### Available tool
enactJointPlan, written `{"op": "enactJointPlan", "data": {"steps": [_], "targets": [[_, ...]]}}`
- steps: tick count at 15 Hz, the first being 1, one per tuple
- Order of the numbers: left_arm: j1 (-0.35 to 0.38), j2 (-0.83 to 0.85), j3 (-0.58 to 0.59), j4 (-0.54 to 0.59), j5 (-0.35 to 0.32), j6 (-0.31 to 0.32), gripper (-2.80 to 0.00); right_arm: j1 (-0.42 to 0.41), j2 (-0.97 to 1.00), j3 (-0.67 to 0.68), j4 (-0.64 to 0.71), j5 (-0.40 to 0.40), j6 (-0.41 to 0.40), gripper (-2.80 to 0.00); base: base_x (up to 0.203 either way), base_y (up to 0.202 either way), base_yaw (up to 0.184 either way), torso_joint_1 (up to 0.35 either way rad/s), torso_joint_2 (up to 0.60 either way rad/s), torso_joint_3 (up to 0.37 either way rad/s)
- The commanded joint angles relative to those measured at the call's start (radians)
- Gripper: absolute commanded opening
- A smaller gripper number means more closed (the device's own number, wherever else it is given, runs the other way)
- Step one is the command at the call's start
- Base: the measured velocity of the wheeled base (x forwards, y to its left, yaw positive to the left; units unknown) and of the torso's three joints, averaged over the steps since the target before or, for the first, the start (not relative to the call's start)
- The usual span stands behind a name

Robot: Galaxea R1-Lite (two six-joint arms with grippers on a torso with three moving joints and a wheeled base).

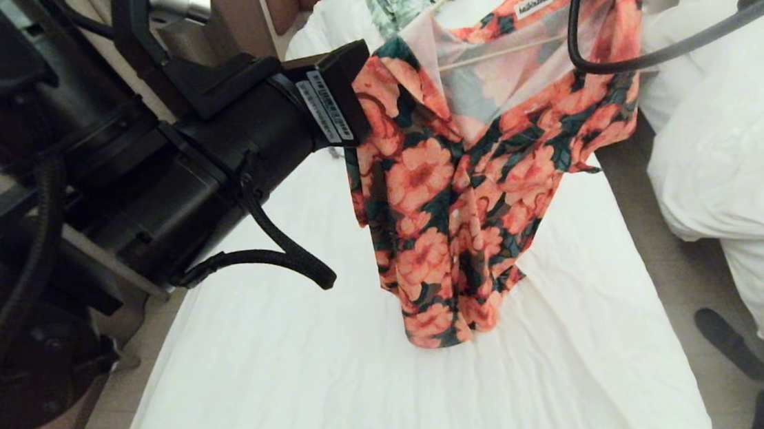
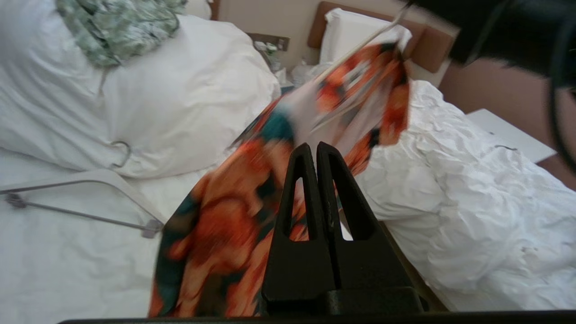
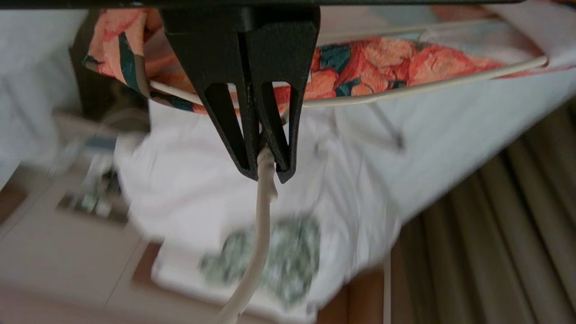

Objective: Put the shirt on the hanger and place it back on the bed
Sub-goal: Take the clothes hanger out of the clothes

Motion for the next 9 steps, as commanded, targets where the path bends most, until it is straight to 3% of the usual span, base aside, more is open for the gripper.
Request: {"op": "enactJointPlan", "data": {"steps": [1,6,9], "targets": [[0.065,-0.001,-0.031,0.001,0.002,0.000,-2.80,0.004,0.000,0.000,-0.081,0.005,-0.024,-2.80,0.000,0.000,0.000,0.000,0.00,0.000],[0.167,-0.031,-0.094,0.257,-0.002,-0.008,-2.80,0.010,0.002,0.000,-0.176,0.012,-0.062,-2.80,0.000,0.000,0.000,0.000,0.00,0.000],[0.323,-0.029,-0.128,0.382,-0.050,-0.006,-2.80,0.009,0.003,0.000,-0.178,0.013,-0.063,-2.80,0.000,0.000,0.000,0.000,0.00,0.000]]}}
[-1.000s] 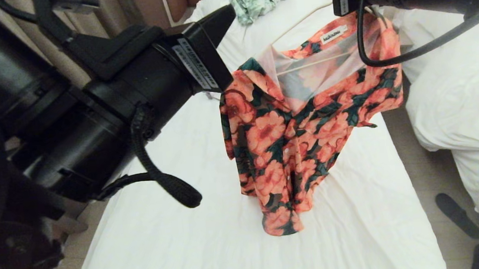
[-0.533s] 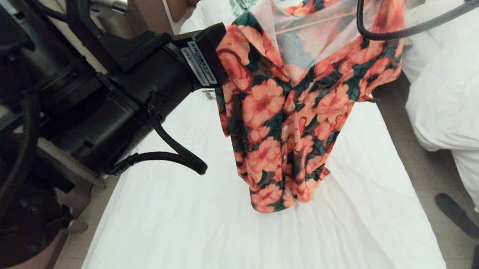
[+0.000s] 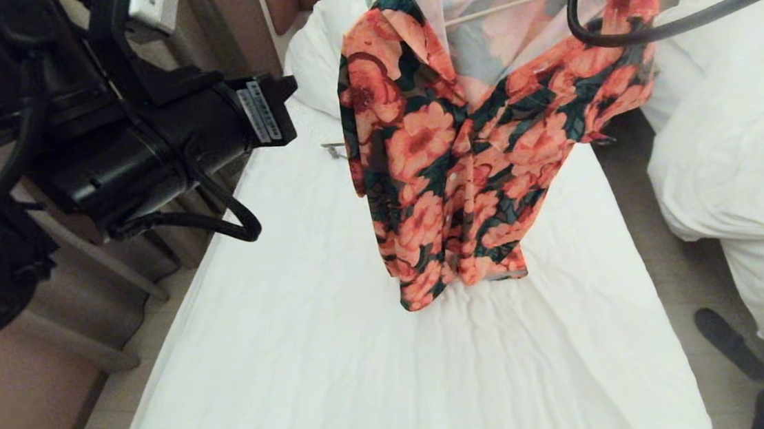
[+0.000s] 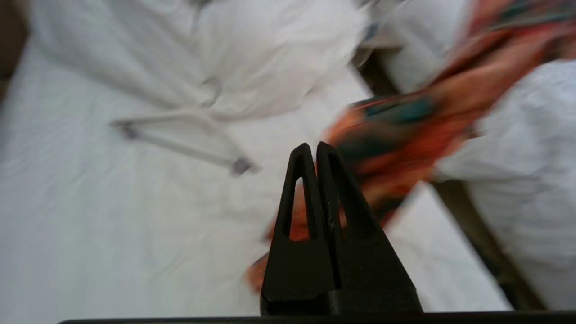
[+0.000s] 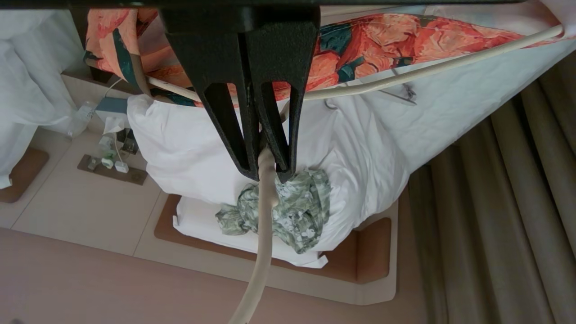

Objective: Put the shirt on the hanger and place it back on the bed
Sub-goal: Take the clothes hanger out of the clothes

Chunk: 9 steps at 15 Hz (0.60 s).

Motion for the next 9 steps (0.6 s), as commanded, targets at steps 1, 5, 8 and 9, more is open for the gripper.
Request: {"op": "enactJointPlan", "data": {"steps": [1,5,8,9], "targets": [[0.146,-0.002,-0.018,0.047,-0.051,0.004,-2.80,-0.004,0.002,0.000,-0.003,-0.002,-0.002,-2.80,0.000,0.000,0.000,0.000,0.00,0.000],[0.403,0.003,-0.051,0.069,-0.134,0.009,-2.80,-0.006,0.008,-0.002,-0.003,0.003,-0.006,-2.80,0.000,0.000,0.000,0.000,0.00,0.000],[0.472,0.015,-0.057,0.068,-0.180,0.012,-2.80,-0.004,0.001,-0.002,-0.003,0.016,-0.037,-2.80,0.000,0.000,0.000,0.000,0.00,0.000],[0.482,0.015,-0.057,0.065,-0.180,0.016,-2.80,-0.003,-0.002,-0.002,-0.005,0.031,-0.041,-2.80,0.000,0.000,0.000,0.000,0.00,0.000]]}}
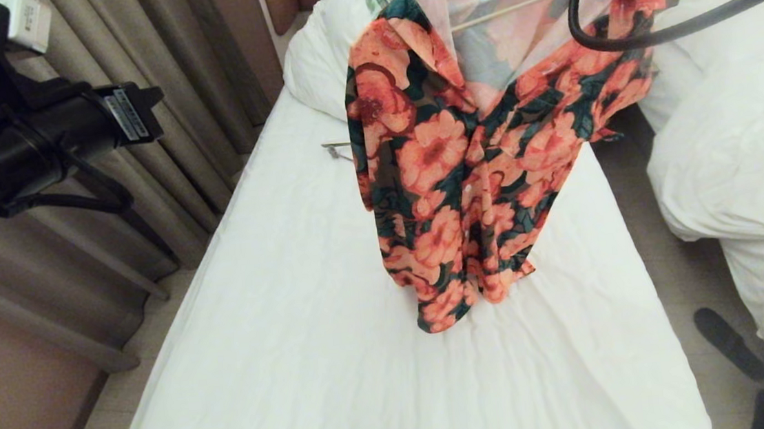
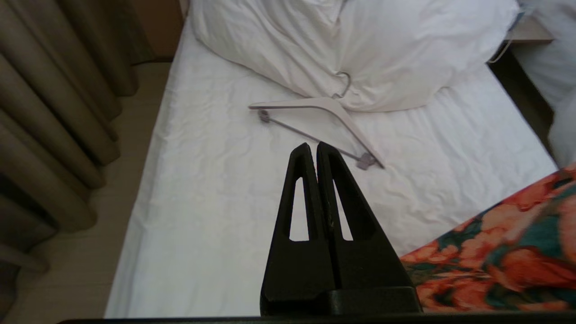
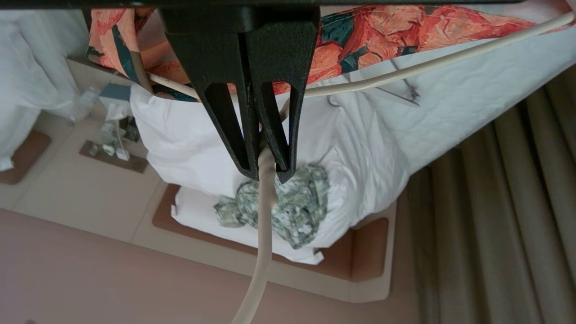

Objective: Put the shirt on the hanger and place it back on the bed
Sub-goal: Take the clothes hanger out of the clothes

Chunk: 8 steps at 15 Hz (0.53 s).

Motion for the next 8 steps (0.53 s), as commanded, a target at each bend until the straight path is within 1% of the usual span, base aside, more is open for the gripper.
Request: {"op": "enactJointPlan", "data": {"steps": [1,8], "targets": [[0.027,0.008,-0.002,-0.008,0.000,0.002,-2.80,0.001,-0.011,0.000,-0.003,0.010,-0.003,-2.80,0.000,0.000,0.000,0.000,0.00,0.000],[0.026,0.003,0.003,-0.009,-0.003,0.002,-2.80,0.000,-0.039,0.000,-0.005,0.012,-0.006,-2.80,0.000,0.000,0.000,0.000,0.00,0.000]]}}
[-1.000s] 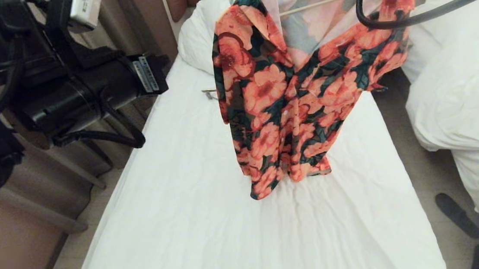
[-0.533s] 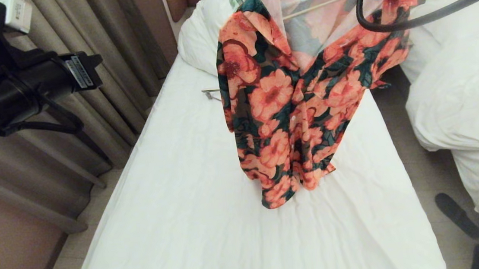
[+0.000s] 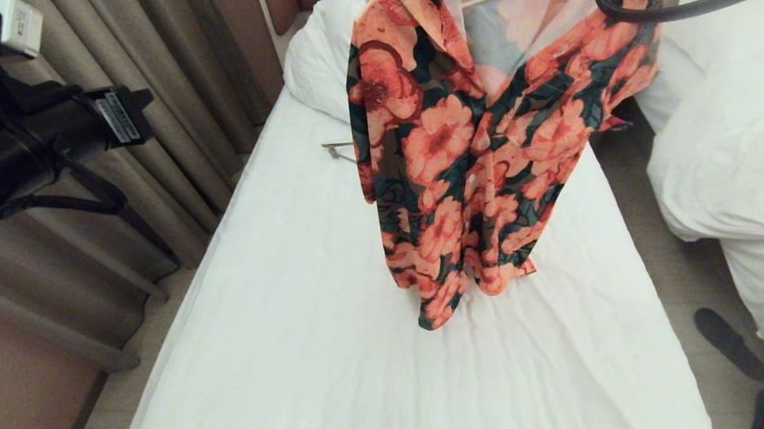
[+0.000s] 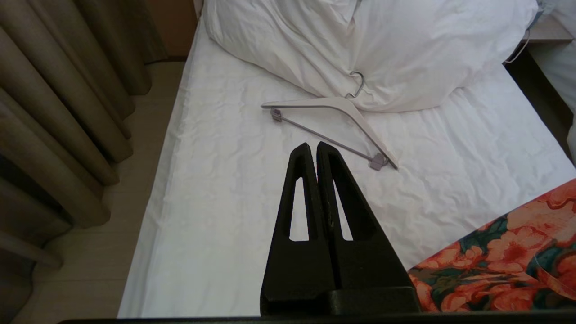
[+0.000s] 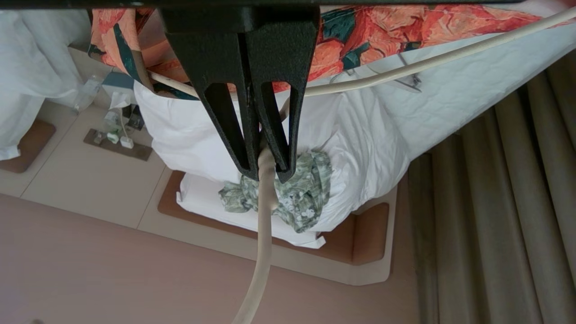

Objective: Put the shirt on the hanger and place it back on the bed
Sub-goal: Take the clothes hanger out of the clothes

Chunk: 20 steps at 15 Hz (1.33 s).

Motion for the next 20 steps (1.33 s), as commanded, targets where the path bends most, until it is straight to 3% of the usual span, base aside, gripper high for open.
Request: {"op": "enactJointPlan", "data": {"steps": [1,13,16,20], "targets": [[-0.001,0.000,-0.001,-0.003,-0.001,0.000,-2.80,0.001,-0.004,0.000,-0.003,-0.002,-0.010,-2.80,0.000,0.000,0.000,0.000,0.00,0.000],[-0.045,-0.008,0.003,-0.003,0.002,0.000,-2.80,-0.001,0.001,0.005,-0.002,-0.003,-0.020,-2.80,0.000,0.000,0.000,0.000,0.00,0.000],[-0.165,-0.057,0.029,-0.002,0.013,0.000,-2.80,-0.001,0.024,0.011,0.000,-0.012,-0.011,-2.80,0.000,0.000,0.000,0.000,0.00,0.000],[-0.436,-0.105,0.089,0.022,0.013,-0.004,-2.80,-0.026,0.101,0.006,-0.001,-0.089,-0.010,-2.80,0.000,0.000,0.000,0.000,0.00,0.000]]}}
